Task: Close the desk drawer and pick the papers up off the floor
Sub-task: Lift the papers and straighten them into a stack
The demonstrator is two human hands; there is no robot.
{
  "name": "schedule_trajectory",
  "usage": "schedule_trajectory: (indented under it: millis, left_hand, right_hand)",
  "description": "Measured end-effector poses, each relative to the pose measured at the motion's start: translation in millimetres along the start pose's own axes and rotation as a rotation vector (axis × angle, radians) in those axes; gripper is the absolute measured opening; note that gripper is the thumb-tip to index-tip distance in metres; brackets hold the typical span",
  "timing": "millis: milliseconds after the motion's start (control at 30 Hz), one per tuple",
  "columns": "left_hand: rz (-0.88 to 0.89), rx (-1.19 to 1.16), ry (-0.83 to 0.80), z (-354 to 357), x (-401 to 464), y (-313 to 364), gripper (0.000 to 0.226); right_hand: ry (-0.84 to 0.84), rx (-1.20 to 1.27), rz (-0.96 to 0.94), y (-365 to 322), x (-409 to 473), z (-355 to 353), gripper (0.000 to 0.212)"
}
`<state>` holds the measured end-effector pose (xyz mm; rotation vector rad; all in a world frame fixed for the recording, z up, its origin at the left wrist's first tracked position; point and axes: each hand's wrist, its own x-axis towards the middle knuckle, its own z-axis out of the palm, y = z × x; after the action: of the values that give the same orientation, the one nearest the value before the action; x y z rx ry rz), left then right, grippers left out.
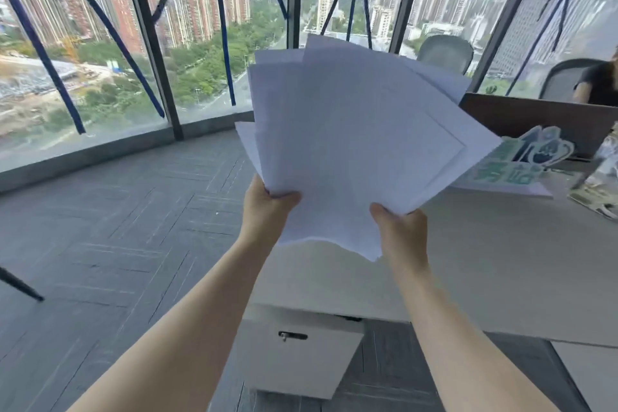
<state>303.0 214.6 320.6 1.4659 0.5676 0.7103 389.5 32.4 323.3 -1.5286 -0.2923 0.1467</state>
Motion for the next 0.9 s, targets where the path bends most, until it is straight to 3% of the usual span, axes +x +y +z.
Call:
schedule_trajectory:
  millis: [67, 200, 300, 500, 667, 767, 900]
  left_hand:
    - [-0.052, 0.013, -0.041, 15.7, 23.3, -32.3, 0.053]
    - [-0.21, 0.031, -0.038, 34.2, 41.7, -111.6, 0.062]
    - [-0.271, -0.005, 0.028, 47.1, 55.6, -147.5, 0.056]
    - [-0.41, 0.05, -0.013, 79.8, 78.8, -176.3, 0.051]
    - [-0.391, 0.274, 0.152, 89.9, 118.4, -169.1, 0.008]
    - [-0.431, 0.398, 0.151, 78.9, 149.6, -162.2, 0.017]
    - [-0.518, 0.527, 0.141, 52.7, 192.4, -161.5, 0.009]
  right_hand:
    - [-0.013, -0.002, 0.04, 30.3, 33.6, -7.1, 0.008]
    - [-0.048, 0.027, 0.157, 108.2, 79.1, -25.3, 0.02]
    - [-0.083, 0.007, 0.218, 143.6, 110.6, -30.1, 0.022]
    - [-0.194, -0.07, 0.306, 168.7, 149.9, -17.1, 0.03]
    - [-0.18, -0.248, 0.388, 172.4, 188.9, 0.4, 0.028]
    - [-0.269, -0.347, 0.434, 166.2, 215.1, 22.1, 0.029]
    - [-0.394, -0.444, 0.565, 171.1, 247.5, 60.2, 0.029]
